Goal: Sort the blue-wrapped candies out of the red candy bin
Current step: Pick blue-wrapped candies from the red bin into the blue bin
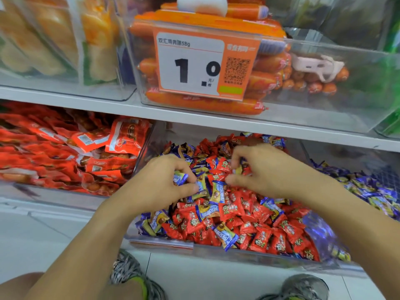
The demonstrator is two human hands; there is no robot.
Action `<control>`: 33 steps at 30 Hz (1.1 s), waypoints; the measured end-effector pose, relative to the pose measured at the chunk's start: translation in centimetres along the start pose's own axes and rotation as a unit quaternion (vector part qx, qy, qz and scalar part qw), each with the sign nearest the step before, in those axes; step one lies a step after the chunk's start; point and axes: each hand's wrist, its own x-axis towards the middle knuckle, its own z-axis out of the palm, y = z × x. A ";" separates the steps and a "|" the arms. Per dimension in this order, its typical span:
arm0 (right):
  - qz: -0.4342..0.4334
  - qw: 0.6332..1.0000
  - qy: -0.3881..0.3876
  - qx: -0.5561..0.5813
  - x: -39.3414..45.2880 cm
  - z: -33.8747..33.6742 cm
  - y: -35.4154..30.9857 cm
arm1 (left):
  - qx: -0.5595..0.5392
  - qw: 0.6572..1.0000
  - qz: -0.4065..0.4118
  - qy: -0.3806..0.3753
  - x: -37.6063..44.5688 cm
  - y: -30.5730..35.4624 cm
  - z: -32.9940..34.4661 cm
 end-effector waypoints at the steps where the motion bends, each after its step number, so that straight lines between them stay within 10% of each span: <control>1: -0.001 1.000 0.017 0.013 0.0 -0.2 0.3 | -0.012 1.000 -0.003 0.008 0.0 0.1 -0.2; 11: -0.077 0.974 0.050 0.206 -0.4 -0.9 -0.7 | -0.048 0.997 -0.026 -0.053 0.1 0.8 -0.5; 22: -0.114 0.982 -0.150 -0.011 0.3 1.8 -2.8 | 0.143 0.989 0.006 -0.036 0.3 0.9 2.2; 33: -0.091 0.981 0.008 0.171 -3.6 0.4 -1.3 | 0.001 0.999 -0.008 -0.046 -0.5 1.1 -0.6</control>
